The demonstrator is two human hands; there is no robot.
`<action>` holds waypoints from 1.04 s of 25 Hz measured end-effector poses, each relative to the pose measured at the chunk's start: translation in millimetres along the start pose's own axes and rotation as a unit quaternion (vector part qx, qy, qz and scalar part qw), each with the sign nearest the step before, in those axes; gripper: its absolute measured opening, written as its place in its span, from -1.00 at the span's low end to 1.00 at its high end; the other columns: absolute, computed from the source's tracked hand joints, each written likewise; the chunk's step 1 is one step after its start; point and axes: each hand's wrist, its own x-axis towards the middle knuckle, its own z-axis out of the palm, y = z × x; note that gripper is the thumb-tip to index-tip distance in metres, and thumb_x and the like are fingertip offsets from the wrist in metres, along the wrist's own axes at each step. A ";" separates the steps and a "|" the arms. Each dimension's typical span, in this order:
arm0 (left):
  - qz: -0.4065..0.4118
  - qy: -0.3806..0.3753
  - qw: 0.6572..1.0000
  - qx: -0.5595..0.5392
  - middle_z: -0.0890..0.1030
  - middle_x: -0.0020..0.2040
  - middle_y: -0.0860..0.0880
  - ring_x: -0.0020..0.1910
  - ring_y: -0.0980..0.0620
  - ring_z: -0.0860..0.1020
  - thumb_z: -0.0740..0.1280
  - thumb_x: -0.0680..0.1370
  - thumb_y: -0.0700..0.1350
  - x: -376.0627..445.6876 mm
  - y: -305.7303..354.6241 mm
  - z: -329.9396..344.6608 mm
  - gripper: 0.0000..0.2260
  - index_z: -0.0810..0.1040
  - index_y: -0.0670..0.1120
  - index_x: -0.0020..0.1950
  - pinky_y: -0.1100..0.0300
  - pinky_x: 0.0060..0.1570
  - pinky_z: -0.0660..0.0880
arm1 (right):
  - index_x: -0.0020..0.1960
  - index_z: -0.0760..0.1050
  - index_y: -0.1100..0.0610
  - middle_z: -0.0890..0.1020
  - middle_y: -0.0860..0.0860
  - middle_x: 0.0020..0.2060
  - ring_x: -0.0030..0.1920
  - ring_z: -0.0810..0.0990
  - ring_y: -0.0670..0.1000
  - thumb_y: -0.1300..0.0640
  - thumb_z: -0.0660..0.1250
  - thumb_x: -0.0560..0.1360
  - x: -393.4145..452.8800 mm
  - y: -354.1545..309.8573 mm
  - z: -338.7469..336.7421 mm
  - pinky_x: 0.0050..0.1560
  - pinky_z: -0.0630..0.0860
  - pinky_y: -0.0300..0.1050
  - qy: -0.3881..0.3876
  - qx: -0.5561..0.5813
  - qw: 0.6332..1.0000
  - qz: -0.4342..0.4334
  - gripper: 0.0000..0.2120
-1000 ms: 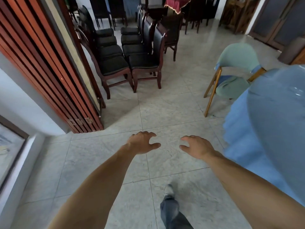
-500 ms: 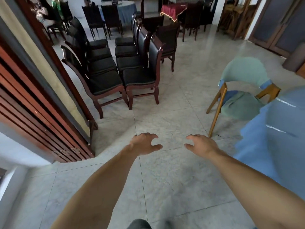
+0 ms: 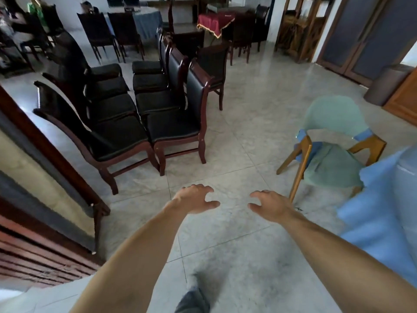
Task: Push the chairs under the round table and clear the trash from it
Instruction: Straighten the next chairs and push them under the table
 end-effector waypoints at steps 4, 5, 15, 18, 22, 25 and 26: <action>0.026 -0.027 0.999 0.016 0.43 0.44 0.03 0.37 -0.06 0.43 0.15 0.51 0.40 81.3 -39.3 -41.6 -0.38 0.30 0.14 0.49 -0.05 0.33 0.36 | 0.48 0.31 -0.06 0.50 0.01 0.35 0.31 0.49 0.07 -0.21 0.13 0.60 75.5 -12.1 -22.9 0.24 0.47 0.02 -0.023 0.021 0.999 0.024 -0.51; 0.029 -0.030 0.999 0.010 0.43 0.44 0.03 0.37 -0.06 0.43 0.15 0.51 0.41 101.3 -46.1 -49.5 -0.38 0.30 0.14 0.49 -0.05 0.32 0.36 | 0.48 0.31 -0.06 0.51 0.00 0.34 0.30 0.50 0.06 -0.21 0.12 0.61 91.9 -13.1 -28.4 0.22 0.48 0.01 -0.022 0.019 0.999 0.027 -0.51; 0.073 -0.074 0.995 0.014 0.43 0.44 0.03 0.39 -0.06 0.41 0.19 0.50 0.39 311.2 -60.9 -110.0 -0.40 0.36 0.13 0.45 -0.06 0.33 0.37 | 0.45 0.35 -0.04 0.57 0.02 0.27 0.24 0.55 0.07 -0.21 0.15 0.60 265.1 44.3 -69.7 0.16 0.50 -0.04 -0.039 0.038 0.995 0.088 -0.51; 0.072 -0.069 0.995 0.014 0.42 0.45 0.05 0.40 -0.03 0.42 0.19 0.50 0.39 387.6 -50.4 -139.6 -0.40 0.36 0.12 0.46 -0.04 0.30 0.41 | 0.43 0.37 -0.04 0.58 0.02 0.26 0.25 0.54 0.08 -0.20 0.16 0.60 332.0 82.9 -96.3 0.15 0.48 -0.03 -0.033 0.040 0.994 0.093 -0.53; 0.053 -0.070 0.996 0.012 0.41 0.46 0.08 0.37 -0.01 0.44 0.18 0.48 0.40 490.9 -26.5 -192.0 -0.38 0.35 0.14 0.46 -0.02 0.28 0.43 | 0.43 0.39 -0.06 0.59 0.03 0.22 0.23 0.55 0.09 -0.21 0.17 0.58 423.3 146.9 -149.0 0.14 0.48 -0.04 -0.010 0.041 0.995 0.094 -0.53; 0.053 -0.067 0.996 -0.007 0.42 0.45 0.06 0.34 -0.03 0.46 0.19 0.48 0.41 561.1 -8.0 -225.8 -0.38 0.35 0.14 0.46 -0.02 0.27 0.44 | 0.37 0.43 -0.07 0.61 0.04 0.17 0.18 0.58 0.08 -0.22 0.18 0.58 477.2 188.9 -186.0 0.09 0.47 -0.07 -0.003 0.046 0.993 0.107 -0.57; 0.053 -0.067 0.996 -0.015 0.42 0.44 0.06 0.33 -0.03 0.48 0.19 0.48 0.41 580.3 -3.9 -235.1 -0.38 0.36 0.14 0.45 -0.03 0.26 0.44 | 0.35 0.45 -0.07 0.62 0.03 0.16 0.16 0.59 0.08 -0.21 0.18 0.58 491.9 200.4 -194.5 0.08 0.47 -0.08 -0.003 0.045 0.993 0.110 -0.59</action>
